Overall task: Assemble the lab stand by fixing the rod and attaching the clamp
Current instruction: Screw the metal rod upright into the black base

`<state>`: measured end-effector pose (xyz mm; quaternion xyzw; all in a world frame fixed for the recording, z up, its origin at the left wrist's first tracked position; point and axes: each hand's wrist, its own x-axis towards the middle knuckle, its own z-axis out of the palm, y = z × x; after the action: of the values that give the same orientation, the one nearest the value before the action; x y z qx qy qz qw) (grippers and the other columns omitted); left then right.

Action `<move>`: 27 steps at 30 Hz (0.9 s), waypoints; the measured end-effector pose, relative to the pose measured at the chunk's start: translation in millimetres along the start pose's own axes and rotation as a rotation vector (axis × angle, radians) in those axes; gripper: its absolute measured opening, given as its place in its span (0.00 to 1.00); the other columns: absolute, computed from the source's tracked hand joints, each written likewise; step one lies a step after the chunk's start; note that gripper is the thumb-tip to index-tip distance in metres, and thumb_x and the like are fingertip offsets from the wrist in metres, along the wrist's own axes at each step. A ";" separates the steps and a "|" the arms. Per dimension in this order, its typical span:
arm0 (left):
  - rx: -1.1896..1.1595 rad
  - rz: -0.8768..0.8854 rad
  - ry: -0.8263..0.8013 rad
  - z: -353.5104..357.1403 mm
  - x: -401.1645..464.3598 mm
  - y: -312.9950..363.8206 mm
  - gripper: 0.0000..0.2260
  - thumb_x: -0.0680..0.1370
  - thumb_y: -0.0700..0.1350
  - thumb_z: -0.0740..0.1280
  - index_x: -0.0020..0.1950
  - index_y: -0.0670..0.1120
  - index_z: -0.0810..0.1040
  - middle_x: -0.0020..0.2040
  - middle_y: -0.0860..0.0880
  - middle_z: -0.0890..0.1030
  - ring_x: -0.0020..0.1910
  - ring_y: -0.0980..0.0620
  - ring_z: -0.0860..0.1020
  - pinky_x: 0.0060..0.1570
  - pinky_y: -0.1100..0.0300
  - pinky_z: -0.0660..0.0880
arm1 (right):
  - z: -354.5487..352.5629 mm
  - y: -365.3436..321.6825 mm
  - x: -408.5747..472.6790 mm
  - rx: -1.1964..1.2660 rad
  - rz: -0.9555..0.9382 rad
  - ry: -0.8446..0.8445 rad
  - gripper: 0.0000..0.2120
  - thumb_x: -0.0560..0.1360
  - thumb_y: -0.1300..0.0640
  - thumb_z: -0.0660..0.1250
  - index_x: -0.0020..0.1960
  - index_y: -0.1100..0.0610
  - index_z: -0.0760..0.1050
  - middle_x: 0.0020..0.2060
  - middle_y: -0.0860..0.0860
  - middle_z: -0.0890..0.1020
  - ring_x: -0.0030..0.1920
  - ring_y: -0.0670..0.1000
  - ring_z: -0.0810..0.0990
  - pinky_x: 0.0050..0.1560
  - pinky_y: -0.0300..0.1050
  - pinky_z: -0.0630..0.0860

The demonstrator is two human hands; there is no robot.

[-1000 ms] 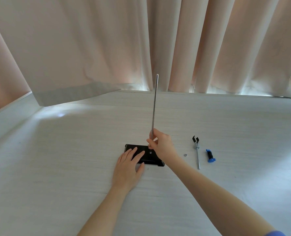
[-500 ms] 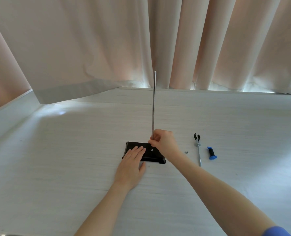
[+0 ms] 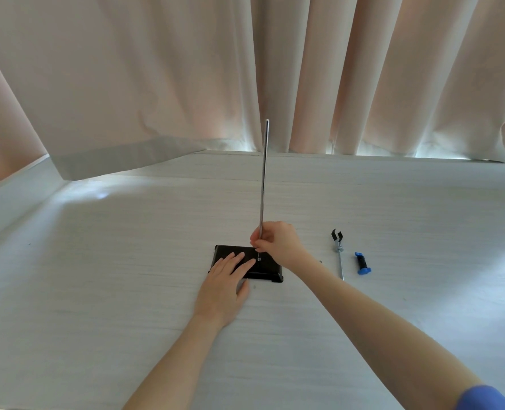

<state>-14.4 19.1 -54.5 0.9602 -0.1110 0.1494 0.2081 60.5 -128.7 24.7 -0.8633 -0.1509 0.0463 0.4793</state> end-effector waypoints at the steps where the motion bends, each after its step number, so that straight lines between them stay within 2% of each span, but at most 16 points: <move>1: -0.004 0.000 0.001 -0.1 -0.2 -0.1 0.21 0.78 0.48 0.58 0.71 0.56 0.63 0.74 0.52 0.64 0.74 0.54 0.57 0.73 0.62 0.46 | 0.6 0.6 0.3 -0.019 0.002 0.004 0.04 0.73 0.66 0.66 0.46 0.62 0.79 0.44 0.59 0.84 0.44 0.54 0.84 0.51 0.50 0.81; 5: -0.013 0.002 -0.001 -0.2 -0.4 0.4 0.21 0.78 0.47 0.58 0.71 0.56 0.63 0.74 0.52 0.64 0.74 0.54 0.57 0.73 0.61 0.46 | 0.5 1.3 0.9 -0.104 0.013 0.061 0.03 0.72 0.62 0.69 0.44 0.62 0.80 0.40 0.59 0.85 0.41 0.53 0.85 0.50 0.48 0.81; 7: -0.018 -0.001 0.003 -0.6 0.3 0.7 0.21 0.78 0.46 0.58 0.71 0.55 0.64 0.73 0.52 0.64 0.74 0.54 0.57 0.73 0.62 0.46 | 0.5 -1.0 2.2 -0.182 -0.004 0.085 0.06 0.71 0.59 0.71 0.42 0.63 0.79 0.38 0.58 0.85 0.40 0.54 0.84 0.47 0.46 0.80; 11: -0.026 -0.015 0.004 -1.0 0.6 1.0 0.20 0.78 0.46 0.58 0.71 0.56 0.64 0.74 0.53 0.64 0.74 0.55 0.57 0.73 0.63 0.45 | 1.5 -3.2 1.9 -0.227 -0.034 0.105 0.08 0.70 0.57 0.72 0.43 0.62 0.78 0.39 0.56 0.84 0.40 0.52 0.81 0.42 0.42 0.77; 14: -0.031 -0.022 0.000 -0.7 1.2 0.6 0.20 0.78 0.46 0.58 0.71 0.56 0.64 0.73 0.53 0.64 0.74 0.55 0.57 0.73 0.63 0.46 | -0.5 -1.7 -1.0 -0.118 -0.029 0.034 0.07 0.70 0.61 0.70 0.48 0.57 0.79 0.45 0.50 0.84 0.41 0.47 0.81 0.43 0.36 0.77; 16: -0.024 -0.023 -0.005 0.0 1.7 0.1 0.20 0.78 0.46 0.58 0.71 0.56 0.64 0.73 0.53 0.64 0.74 0.55 0.57 0.73 0.63 0.46 | -1.6 -0.6 -2.6 -0.064 -0.028 0.001 0.08 0.71 0.65 0.68 0.49 0.58 0.79 0.46 0.53 0.84 0.43 0.48 0.82 0.44 0.32 0.76; 20: -0.025 -0.025 -0.003 0.5 1.8 -0.3 0.20 0.78 0.46 0.58 0.70 0.56 0.65 0.73 0.53 0.65 0.74 0.55 0.57 0.72 0.64 0.46 | -1.1 -0.2 -1.8 -0.078 -0.023 0.002 0.07 0.72 0.67 0.66 0.48 0.61 0.80 0.45 0.58 0.85 0.46 0.53 0.84 0.52 0.42 0.79; 23: -0.036 -0.032 0.000 0.7 2.3 0.3 0.19 0.79 0.47 0.57 0.70 0.56 0.65 0.73 0.53 0.65 0.74 0.55 0.58 0.73 0.63 0.47 | -0.5 0.7 1.0 -0.160 -0.004 0.060 0.01 0.70 0.62 0.70 0.41 0.58 0.79 0.41 0.56 0.85 0.41 0.50 0.82 0.43 0.37 0.77; 25: -0.039 -0.035 -0.002 0.4 1.7 0.1 0.19 0.80 0.47 0.56 0.70 0.56 0.65 0.73 0.53 0.65 0.74 0.55 0.57 0.73 0.63 0.47 | 0.4 -0.3 3.4 -0.228 -0.006 0.096 0.10 0.68 0.59 0.73 0.33 0.54 0.73 0.34 0.52 0.82 0.36 0.48 0.78 0.34 0.32 0.71; 27: -0.045 -0.037 0.001 -0.6 1.0 0.2 0.18 0.80 0.46 0.56 0.70 0.56 0.65 0.73 0.53 0.65 0.74 0.55 0.58 0.73 0.62 0.48 | 3.1 -2.0 5.3 -0.288 0.001 0.102 0.12 0.68 0.58 0.73 0.33 0.55 0.69 0.31 0.49 0.76 0.35 0.49 0.74 0.30 0.34 0.67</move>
<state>-13.7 19.0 -53.5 0.9572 -0.0964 0.1434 0.2323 64.4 -123.6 25.0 -0.9245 -0.1308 -0.0195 0.3574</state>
